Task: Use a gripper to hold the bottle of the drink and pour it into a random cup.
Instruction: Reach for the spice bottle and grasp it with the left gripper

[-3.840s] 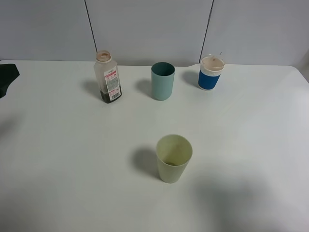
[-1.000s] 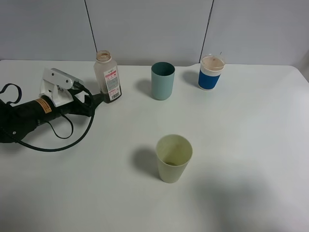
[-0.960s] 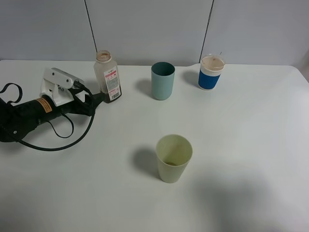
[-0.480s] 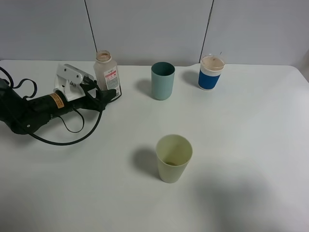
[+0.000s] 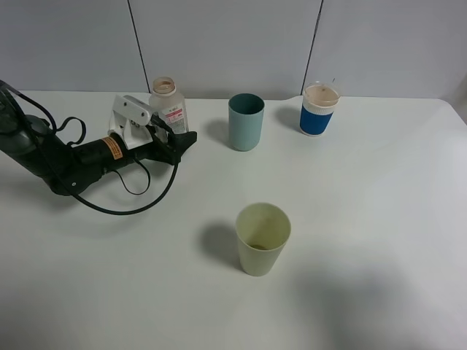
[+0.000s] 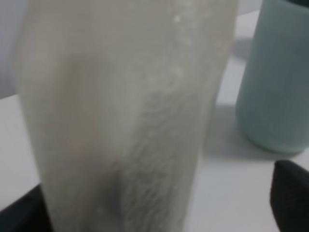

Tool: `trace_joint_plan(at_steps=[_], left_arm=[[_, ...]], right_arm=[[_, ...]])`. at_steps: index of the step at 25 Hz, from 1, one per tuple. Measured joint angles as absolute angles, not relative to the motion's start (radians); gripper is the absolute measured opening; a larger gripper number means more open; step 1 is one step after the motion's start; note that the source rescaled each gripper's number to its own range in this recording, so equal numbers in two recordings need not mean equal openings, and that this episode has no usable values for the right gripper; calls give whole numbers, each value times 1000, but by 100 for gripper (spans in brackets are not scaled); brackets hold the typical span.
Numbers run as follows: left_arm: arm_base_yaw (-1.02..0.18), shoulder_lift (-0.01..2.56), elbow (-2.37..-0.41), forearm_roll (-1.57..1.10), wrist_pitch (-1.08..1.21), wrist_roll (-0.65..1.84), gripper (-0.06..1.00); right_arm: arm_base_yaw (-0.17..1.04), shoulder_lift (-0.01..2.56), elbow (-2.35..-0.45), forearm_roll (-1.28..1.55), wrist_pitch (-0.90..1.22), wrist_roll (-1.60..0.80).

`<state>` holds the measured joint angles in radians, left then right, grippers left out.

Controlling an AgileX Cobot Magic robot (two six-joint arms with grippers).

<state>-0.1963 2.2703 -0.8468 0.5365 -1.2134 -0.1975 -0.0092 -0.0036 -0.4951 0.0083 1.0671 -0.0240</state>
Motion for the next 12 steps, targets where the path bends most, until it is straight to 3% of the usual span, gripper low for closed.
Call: trace_joint_plan(at_steps=[12], left_arm=[[-200,2328,-930,537,-1213,-197,82]], right_arm=[[-9,-4,-495,8,1067,-24]])
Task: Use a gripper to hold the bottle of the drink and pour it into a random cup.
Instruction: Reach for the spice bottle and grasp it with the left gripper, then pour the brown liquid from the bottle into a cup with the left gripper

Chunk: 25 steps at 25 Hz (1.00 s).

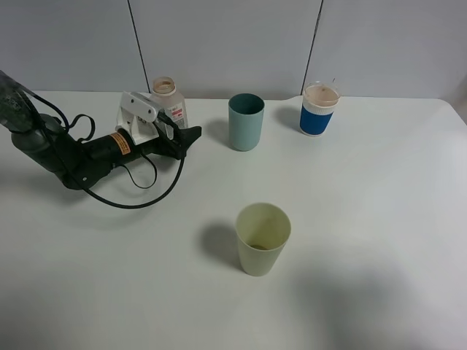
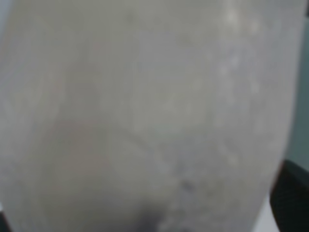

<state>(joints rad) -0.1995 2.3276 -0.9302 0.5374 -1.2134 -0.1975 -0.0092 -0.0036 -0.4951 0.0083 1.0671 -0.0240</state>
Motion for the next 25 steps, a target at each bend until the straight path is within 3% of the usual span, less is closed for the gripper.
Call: trace_joint_plan(at_steps=[4,6,9,10,25], left_arm=[[-200,2337,-930,537,-1213,-197,72],[-200,2340,-930,536,-1213,-197,55],[-200,2341,-930,533,-1216,-182,8],[-200,2341,-930,533,-1216,-175,0],[-201,2280,-929,607,-1145,-205,2]], right_arm=[[-9,-4,-495,8,1067,-24],[-9,-4,-495,8,1067,-24],[-9,-4,-495,8,1067,-24],[-9,-4,-495,8,1067,-24],[-9,-4,-495,8,1067,-24]])
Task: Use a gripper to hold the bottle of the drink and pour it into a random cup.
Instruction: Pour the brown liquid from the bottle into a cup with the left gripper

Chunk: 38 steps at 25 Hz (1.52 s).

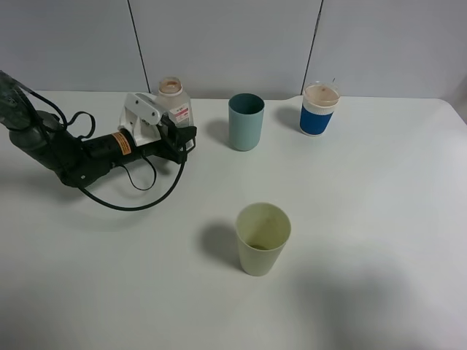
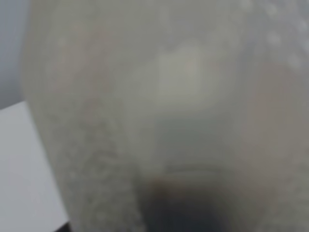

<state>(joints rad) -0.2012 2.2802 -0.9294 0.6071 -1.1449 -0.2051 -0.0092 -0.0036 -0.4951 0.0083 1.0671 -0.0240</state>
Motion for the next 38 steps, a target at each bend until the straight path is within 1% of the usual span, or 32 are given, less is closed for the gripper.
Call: trace_joint_plan(at_steps=[16,25,33,38], left_arm=[[-201,2087,-927,881,-737,-306,2],[-201,2031,-963,1022,-616,-438,2],[-263,2024,-1029,1179,-482,-553,2],[-279,2024,-1054,1246,-414,-602,2]], right_arm=[[-9,-4,-495,8,1067,-24],[-9,-4,-495,8,1067,-24],[-9,-4,-495,8,1067,-24],[-9,-4,-495,8,1067,-24]])
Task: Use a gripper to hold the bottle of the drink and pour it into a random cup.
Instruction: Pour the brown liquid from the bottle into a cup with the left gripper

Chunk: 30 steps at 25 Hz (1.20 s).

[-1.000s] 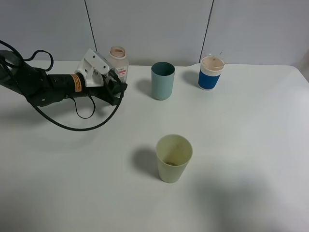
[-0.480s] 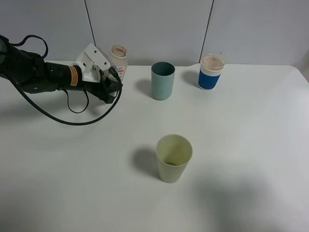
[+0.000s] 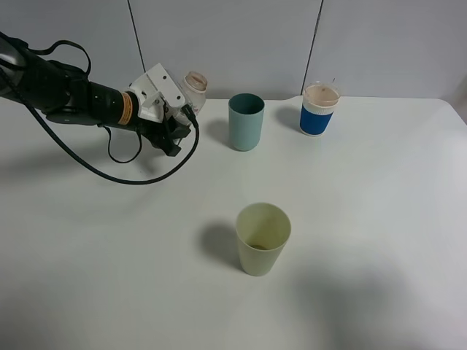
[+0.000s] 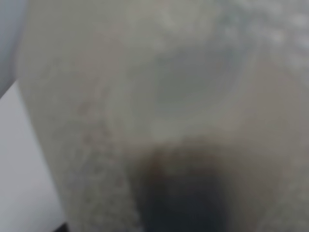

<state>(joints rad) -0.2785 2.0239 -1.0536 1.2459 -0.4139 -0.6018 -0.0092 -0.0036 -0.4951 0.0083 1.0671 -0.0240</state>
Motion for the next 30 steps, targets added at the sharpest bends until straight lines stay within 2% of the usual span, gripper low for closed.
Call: trace_joint_plan(at_steps=[13,22,30], left_arm=[[-283,1971,-1066,1394,-301,-722,2],[-347,1966,-1072,1445,-225,-744,2],[-383,1966,-1156,1511,-189,-826,2]], right_arm=[[-9,-4,-495,8,1067,-24],[-9,-4,-495,8,1067,-24],[-9,-4,-495,8,1067,-24]])
